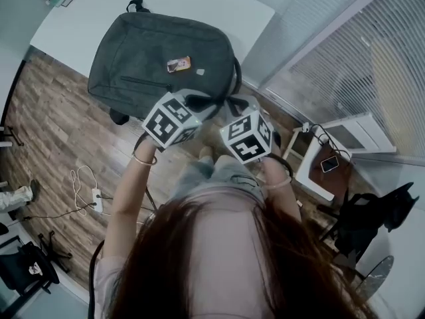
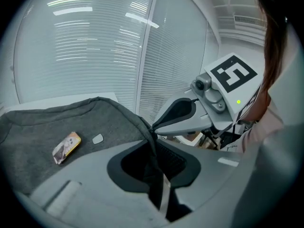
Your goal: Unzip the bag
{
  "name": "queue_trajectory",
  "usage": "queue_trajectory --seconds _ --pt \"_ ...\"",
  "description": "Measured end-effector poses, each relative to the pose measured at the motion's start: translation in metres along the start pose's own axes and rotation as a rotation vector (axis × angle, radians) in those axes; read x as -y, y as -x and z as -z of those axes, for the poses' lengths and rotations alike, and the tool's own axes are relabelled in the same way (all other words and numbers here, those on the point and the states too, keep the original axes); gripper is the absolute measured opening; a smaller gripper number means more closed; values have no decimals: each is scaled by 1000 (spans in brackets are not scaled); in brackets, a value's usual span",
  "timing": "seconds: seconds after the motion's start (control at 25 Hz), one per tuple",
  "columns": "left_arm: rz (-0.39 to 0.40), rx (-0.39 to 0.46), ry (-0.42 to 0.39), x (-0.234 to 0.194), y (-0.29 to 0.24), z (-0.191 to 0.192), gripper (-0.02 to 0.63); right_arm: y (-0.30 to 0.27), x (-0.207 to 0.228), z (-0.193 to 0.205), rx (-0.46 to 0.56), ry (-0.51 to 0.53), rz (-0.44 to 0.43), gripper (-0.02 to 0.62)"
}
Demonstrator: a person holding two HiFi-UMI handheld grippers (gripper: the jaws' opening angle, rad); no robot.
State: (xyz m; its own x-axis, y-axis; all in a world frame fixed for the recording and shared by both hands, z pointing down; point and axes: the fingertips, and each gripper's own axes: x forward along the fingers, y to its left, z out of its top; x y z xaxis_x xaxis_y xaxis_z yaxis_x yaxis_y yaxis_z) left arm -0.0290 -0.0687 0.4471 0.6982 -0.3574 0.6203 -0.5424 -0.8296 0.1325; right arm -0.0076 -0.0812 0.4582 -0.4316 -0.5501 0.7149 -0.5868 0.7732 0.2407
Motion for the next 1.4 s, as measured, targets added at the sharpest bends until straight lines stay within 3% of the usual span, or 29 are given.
queue_trajectory --seconds 0.44,0.84,1.4 --pt "43 -2 43 -1 -3 1 61 -10 24 2 3 3 12 12" --pt "76 -1 87 -4 -6 2 61 -24 50 -1 28 56 -45 12" --pt "29 5 93 -7 -6 4 63 -38 73 -10 74 154 -95 12"
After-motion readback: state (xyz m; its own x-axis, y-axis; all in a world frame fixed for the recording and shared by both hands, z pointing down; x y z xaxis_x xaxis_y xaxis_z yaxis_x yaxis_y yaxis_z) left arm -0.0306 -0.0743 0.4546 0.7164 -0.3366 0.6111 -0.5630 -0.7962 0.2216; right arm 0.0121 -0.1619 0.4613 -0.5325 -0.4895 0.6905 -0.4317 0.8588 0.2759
